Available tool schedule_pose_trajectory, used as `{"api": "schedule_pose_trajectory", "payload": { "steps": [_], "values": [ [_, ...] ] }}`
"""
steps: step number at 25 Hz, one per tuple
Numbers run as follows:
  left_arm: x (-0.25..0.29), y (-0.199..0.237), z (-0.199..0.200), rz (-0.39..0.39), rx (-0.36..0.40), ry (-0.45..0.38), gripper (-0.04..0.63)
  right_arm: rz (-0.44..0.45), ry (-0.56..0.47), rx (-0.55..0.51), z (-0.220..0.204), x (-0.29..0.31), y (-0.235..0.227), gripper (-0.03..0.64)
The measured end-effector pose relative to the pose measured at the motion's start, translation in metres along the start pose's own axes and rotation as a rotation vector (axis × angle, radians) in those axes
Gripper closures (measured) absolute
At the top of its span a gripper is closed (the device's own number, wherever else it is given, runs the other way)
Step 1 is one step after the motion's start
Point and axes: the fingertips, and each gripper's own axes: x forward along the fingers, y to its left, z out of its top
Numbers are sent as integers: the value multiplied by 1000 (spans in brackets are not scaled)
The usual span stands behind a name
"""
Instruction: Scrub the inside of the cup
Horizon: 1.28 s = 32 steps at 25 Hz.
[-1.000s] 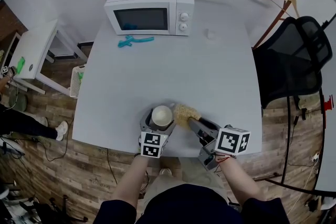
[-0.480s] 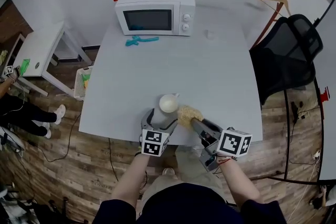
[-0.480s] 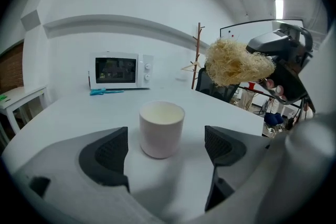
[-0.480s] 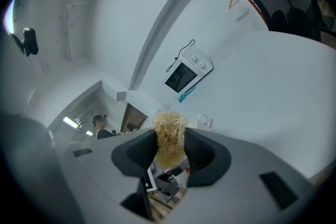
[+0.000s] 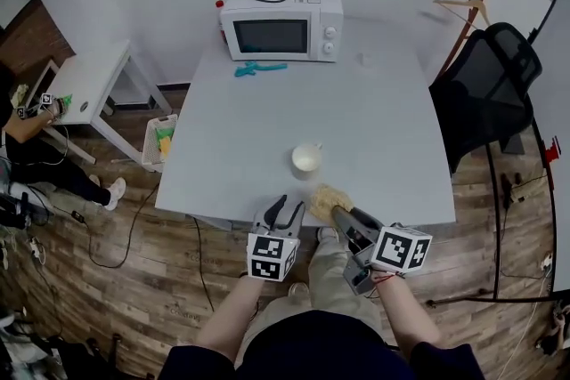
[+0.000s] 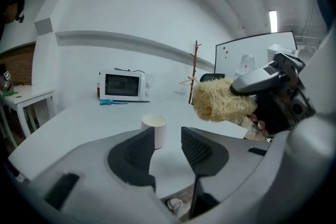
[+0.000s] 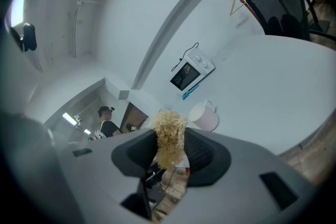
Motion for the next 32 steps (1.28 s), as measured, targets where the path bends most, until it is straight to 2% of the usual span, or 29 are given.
{"api": "schedule_pose_trajectory", "payload": {
  "steps": [3,7,14,21,32],
  "values": [
    [-27,-2,9,30,-34,-35,516,-16,-20,-51,-12,-8,8,459],
    [-58,-11,15,27,-63,-58,563,-43,-39,-143,-27,-16,20,459],
    [-99,-24,13,13,-116,-59,577,-73,-87,-298,-46,-30,36,459],
    [-119,-28,6,3,-151,-44,578,-88,-86,-328,-62,-41,43,460],
    [-119,-38,8,-43,-137,-39,578,-82,-91,-341,-63,-46,49,460]
  ]
}}
